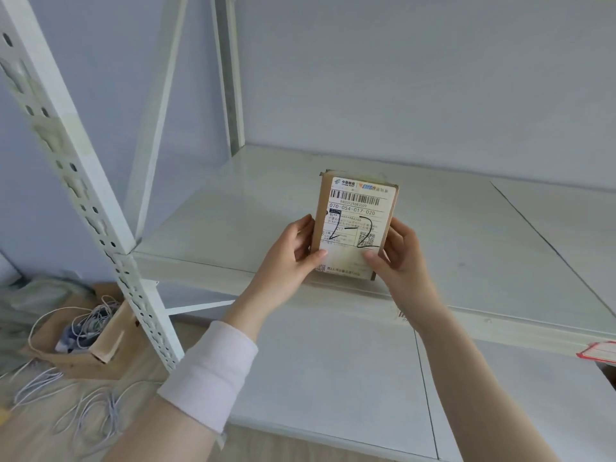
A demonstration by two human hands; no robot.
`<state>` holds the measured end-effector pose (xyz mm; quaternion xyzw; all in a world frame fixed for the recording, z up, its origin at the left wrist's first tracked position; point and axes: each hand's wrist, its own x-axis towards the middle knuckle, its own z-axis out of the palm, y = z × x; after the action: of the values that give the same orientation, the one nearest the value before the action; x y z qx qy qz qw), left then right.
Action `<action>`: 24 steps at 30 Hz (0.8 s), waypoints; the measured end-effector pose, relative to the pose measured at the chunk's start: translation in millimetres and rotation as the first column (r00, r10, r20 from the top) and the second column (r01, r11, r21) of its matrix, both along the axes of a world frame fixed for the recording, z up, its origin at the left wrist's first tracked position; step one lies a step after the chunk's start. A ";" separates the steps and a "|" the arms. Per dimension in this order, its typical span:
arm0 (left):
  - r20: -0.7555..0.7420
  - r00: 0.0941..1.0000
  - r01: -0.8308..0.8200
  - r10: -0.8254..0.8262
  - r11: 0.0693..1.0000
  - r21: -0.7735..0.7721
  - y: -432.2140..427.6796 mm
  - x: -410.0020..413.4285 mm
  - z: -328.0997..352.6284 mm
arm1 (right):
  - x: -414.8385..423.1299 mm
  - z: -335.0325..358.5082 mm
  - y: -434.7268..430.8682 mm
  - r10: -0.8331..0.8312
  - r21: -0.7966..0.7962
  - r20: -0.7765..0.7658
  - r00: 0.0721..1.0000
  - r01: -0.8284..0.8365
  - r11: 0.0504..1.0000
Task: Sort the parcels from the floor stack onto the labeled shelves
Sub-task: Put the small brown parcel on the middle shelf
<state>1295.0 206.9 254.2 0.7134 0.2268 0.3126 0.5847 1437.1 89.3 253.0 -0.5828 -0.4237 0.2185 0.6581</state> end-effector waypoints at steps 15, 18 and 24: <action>-0.286 0.951 -0.041 0.115 0.966 0.254 89.1 44.1 7.9 | 39.6 3.5 77.2 -0.089 -0.134 -0.049 0.995 0.082 0.988; -0.308 0.945 -0.027 0.105 0.969 0.247 104.6 52.4 12.9 | 46.7 5.5 93.0 -0.107 -0.149 -0.035 0.994 0.101 0.984; -0.325 0.940 -0.019 0.101 0.969 0.247 126.1 66.8 16.6 | 62.4 2.7 117.7 -0.113 -0.162 -0.085 0.990 0.098 0.982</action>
<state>1361.8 333.0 270.7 0.8143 0.3053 0.2294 0.4371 1499.5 207.0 255.7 -0.6438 -0.3423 0.2430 0.6398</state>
